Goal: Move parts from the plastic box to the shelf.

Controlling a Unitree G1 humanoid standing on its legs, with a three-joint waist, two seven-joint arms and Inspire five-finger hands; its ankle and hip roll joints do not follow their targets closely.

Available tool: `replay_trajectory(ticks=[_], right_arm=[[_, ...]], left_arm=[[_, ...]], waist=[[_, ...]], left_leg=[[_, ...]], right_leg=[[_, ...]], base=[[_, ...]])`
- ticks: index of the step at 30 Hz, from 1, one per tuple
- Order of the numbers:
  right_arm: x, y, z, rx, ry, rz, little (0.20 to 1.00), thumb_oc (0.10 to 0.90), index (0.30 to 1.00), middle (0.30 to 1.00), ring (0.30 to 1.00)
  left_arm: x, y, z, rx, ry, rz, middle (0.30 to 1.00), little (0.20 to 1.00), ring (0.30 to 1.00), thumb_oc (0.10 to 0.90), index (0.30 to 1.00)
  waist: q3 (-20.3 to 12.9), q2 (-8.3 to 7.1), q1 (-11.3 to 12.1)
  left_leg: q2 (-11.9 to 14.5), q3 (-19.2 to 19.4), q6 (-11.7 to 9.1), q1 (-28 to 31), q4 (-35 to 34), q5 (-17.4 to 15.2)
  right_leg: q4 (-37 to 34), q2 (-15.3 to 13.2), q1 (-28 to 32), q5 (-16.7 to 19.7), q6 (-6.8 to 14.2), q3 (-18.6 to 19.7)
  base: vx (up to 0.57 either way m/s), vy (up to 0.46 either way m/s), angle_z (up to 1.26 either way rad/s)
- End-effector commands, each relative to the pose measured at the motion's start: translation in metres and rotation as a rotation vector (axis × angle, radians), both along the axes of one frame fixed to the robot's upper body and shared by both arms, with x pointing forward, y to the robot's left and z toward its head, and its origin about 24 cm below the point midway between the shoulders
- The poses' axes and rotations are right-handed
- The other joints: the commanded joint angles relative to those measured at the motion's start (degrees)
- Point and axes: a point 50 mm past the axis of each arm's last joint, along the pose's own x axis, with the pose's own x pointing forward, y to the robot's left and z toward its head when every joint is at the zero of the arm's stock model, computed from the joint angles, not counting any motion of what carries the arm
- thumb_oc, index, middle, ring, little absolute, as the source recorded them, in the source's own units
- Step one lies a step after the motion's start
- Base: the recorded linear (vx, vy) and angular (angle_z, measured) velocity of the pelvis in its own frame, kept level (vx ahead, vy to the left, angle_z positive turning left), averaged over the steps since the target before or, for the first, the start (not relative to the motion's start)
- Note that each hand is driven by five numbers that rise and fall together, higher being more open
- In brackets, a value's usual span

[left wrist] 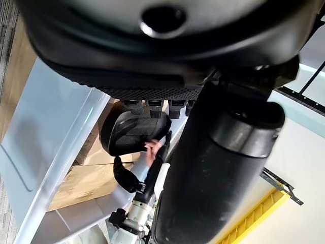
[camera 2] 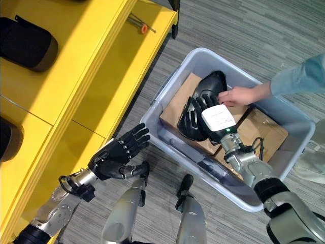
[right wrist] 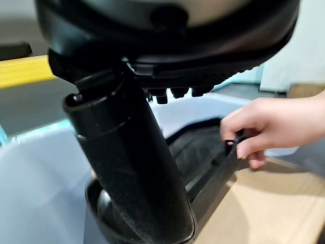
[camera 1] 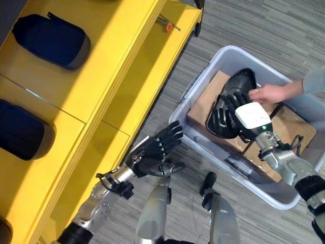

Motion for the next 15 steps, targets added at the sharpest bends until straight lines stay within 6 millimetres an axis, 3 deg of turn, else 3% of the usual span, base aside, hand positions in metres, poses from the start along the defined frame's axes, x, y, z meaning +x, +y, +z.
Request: replay_trajectory(ticks=[1,7,9,10,15], right_arm=[[-0.001,0.016,0.068,0.040,-0.351,0.155,1.000,0.900,1.000,1.000,1.000],[-0.029,0.026,0.057,0.161,-0.378,0.221,1.000,0.900,1.000,1.000,1.000],[-0.045,0.015,0.042,0.197,-0.355,0.173,1.000,0.900,1.000,1.000,1.000],[-0.059,0.001,0.026,0.267,-0.290,0.100,1.000,0.900,1.000,1.000,1.000],[-0.067,-0.004,0.012,0.281,-0.219,0.067,1.000,0.900,1.000,1.000,1.000]], left_arm=[[-0.010,-0.018,0.033,-0.110,-0.179,-0.121,1.000,1.000,1.000,0.900,1.000],[-0.017,-0.012,0.029,-0.123,-0.166,-0.097,1.000,1.000,1.000,0.900,1.000],[-0.022,-0.008,0.025,-0.131,-0.150,-0.084,1.000,1.000,1.000,0.900,1.000],[-0.026,-0.005,0.020,-0.136,-0.130,-0.073,1.000,1.000,1.000,0.900,1.000],[-0.028,-0.004,0.015,-0.135,-0.108,-0.063,1.000,1.000,1.000,0.900,1.000]], waist=[[-2.39,1.69,-0.75],[-4.88,0.52,-4.14],[-6.90,-0.37,-5.90],[-9.69,-1.34,-7.78],[-11.93,-1.91,-8.86]], left_leg=[[0.06,2.07,-0.23,1.69,-1.52,-3.45],[0.94,4.41,-0.55,5.91,-3.33,-4.13],[1.62,6.00,-0.71,8.66,-4.27,-4.53],[2.36,7.57,-0.92,11.65,-5.49,-4.69],[2.83,8.61,-1.16,14.07,-6.92,-4.48]], right_leg=[[4.10,2.95,3.46,-7.74,-0.14,2.07],[-1.01,3.33,6.89,-5.90,0.75,4.03],[-3.83,3.21,9.33,-4.77,1.50,5.02],[-6.80,2.96,11.91,-3.26,2.39,5.97],[-9.02,2.93,14.10,-2.20,2.97,6.64]], base=[[-0.01,0.034,-0.04],[0.01,0.044,-0.13],[0.09,0.070,-0.37],[0.11,0.056,-0.38],[0.06,0.015,-0.32]])
